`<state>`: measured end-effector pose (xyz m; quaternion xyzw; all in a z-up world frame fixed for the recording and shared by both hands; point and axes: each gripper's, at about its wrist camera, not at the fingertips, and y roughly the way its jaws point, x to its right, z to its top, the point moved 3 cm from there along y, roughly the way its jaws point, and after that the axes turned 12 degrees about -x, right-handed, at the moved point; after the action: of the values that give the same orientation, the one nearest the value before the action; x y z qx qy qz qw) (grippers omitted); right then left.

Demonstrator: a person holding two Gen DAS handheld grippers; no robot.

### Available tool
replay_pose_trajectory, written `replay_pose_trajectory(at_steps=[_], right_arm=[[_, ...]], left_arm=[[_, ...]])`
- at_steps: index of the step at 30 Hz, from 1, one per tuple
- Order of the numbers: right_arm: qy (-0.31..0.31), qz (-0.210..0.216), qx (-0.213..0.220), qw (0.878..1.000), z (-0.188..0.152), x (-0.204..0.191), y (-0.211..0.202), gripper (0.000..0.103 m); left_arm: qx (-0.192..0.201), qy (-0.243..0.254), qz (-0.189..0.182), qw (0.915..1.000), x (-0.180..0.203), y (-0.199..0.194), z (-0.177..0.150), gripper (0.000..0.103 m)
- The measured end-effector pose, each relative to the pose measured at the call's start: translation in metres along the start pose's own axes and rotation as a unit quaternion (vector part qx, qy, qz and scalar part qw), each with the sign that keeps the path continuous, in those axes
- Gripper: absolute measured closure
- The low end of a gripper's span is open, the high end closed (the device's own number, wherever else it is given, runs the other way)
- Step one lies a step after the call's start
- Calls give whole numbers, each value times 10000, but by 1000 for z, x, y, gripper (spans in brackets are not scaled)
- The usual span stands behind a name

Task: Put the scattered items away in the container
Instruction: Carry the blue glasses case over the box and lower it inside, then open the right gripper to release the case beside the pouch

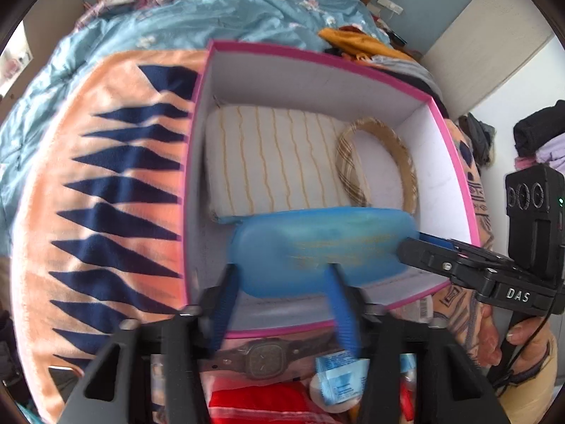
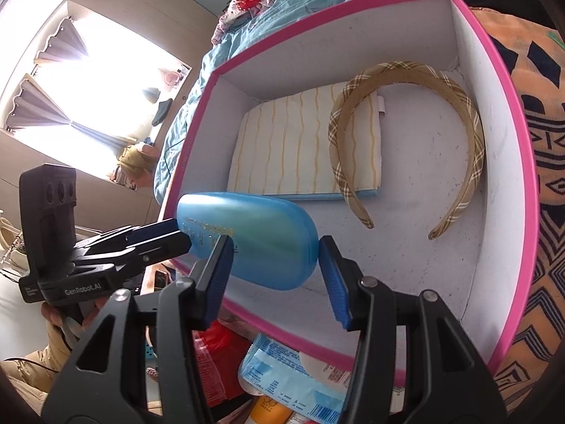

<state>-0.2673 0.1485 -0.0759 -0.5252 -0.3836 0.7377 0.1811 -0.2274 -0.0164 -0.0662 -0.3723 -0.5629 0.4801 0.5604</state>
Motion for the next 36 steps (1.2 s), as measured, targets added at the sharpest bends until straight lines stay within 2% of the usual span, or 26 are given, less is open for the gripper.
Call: replay_pose_trajectory(at_steps=[2,6,11,16,18,20,21,22,27,36], right_arm=[[-11,48,-87,10000,3,-1,6,53],[-91,-436,-272,9986,8,-4,22,53],[-160,-675,-432,9967,7,-4,36,53],[-59,-842,-300,9960,6,4,33,53],[12,-857,-278,9959,7,7,33,53],[15,-869,-274,9958,6,8,35,53],[-24,-919,-239,9955,5,6,34,53],[-55,-973,-186,9951,3,5,32,53],[-300,-1143,296,9926,-9,-9,9,49],[-489,-1148,707,9897,-34,-25,-15,46]], left_arm=[[-24,-5,-30,10000,0,4,0,66],[-71,-14,-91,9999,1,11,-1,66],[41,25,-79,10000,2,11,-5,62],[377,68,13,9993,6,0,-13,43],[529,79,56,9986,9,-4,-17,39],[668,91,101,9977,13,-9,-21,31],[753,93,129,9970,15,-12,-23,22],[850,91,161,9962,16,-16,-25,20],[1196,123,369,9921,27,-30,-35,19],[1462,202,583,9873,42,-45,-55,18]])
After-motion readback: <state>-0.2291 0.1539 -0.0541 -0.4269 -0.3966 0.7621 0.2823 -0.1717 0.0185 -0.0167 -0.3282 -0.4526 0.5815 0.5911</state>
